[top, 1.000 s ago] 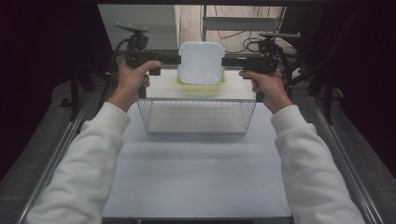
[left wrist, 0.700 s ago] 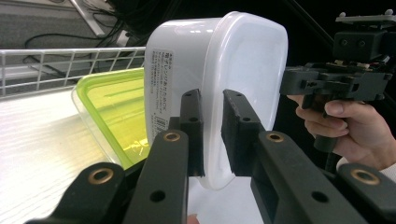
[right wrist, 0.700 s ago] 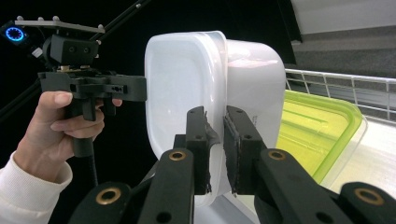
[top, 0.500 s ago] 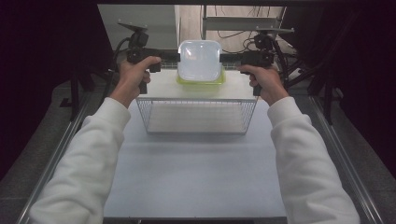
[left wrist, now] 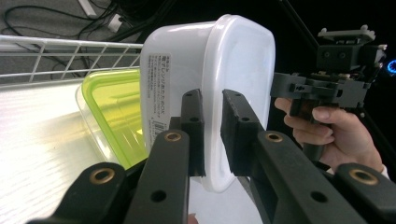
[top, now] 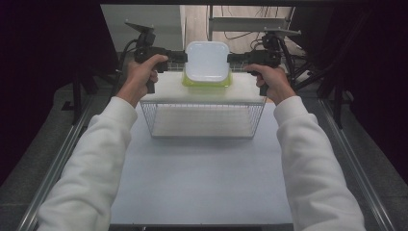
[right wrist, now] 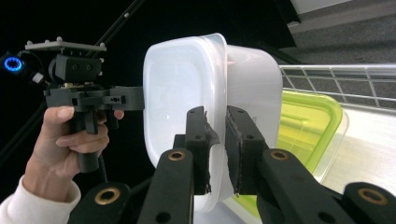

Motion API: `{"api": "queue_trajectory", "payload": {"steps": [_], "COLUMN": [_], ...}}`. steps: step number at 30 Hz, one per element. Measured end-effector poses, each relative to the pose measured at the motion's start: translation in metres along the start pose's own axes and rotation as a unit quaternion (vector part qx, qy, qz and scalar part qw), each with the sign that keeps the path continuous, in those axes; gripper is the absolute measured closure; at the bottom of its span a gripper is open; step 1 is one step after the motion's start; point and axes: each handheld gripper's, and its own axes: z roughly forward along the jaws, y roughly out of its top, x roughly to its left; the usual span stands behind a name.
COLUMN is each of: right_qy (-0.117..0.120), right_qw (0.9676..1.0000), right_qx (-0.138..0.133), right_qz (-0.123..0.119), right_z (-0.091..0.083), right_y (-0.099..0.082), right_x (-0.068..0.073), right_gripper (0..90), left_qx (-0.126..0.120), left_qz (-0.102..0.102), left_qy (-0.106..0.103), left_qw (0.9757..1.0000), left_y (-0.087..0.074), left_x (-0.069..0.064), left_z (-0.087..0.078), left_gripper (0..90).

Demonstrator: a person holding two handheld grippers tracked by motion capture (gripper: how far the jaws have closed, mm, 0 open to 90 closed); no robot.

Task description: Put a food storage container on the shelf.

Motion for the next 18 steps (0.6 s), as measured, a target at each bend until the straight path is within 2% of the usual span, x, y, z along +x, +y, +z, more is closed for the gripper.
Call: {"api": "queue_trajectory", "payload": {"steps": [4,6,8,10,12,18], "right_qy": [0.001,0.000,-0.004,-0.007,-0.010,-0.008], "right_qw": [0.9999,0.9995,0.9993,0.9991,0.9986,0.9972], "right_qx": [-0.005,-0.003,-0.001,0.000,-0.004,-0.013], "right_qz": [0.015,0.031,0.037,0.042,0.052,0.073], "right_z": [0.003,0.005,0.007,0.008,0.011,0.014], "right_y": [0.002,0.006,0.008,0.010,0.012,0.013], "right_x": [-0.004,-0.006,-0.007,-0.007,-0.010,-0.019], "right_gripper": [78.1,77.3,76.7,76.3,75.5,74.7], "left_qx": [0.000,0.000,-0.001,-0.001,-0.005,-0.014], "left_qz": [-0.010,-0.030,-0.043,-0.047,-0.063,-0.077], "left_qy": [-0.005,-0.009,-0.016,-0.018,-0.025,-0.030], "left_qw": [0.9999,0.9995,0.9990,0.9987,0.9977,0.9965], "left_y": [0.004,0.008,0.010,0.010,0.013,0.015], "left_x": [0.005,0.010,0.015,0.016,0.022,0.027], "left_z": [0.002,0.004,0.005,0.006,0.009,0.013], "left_gripper": [79.8,79.7,79.5,79.3,79.0,78.5]}}
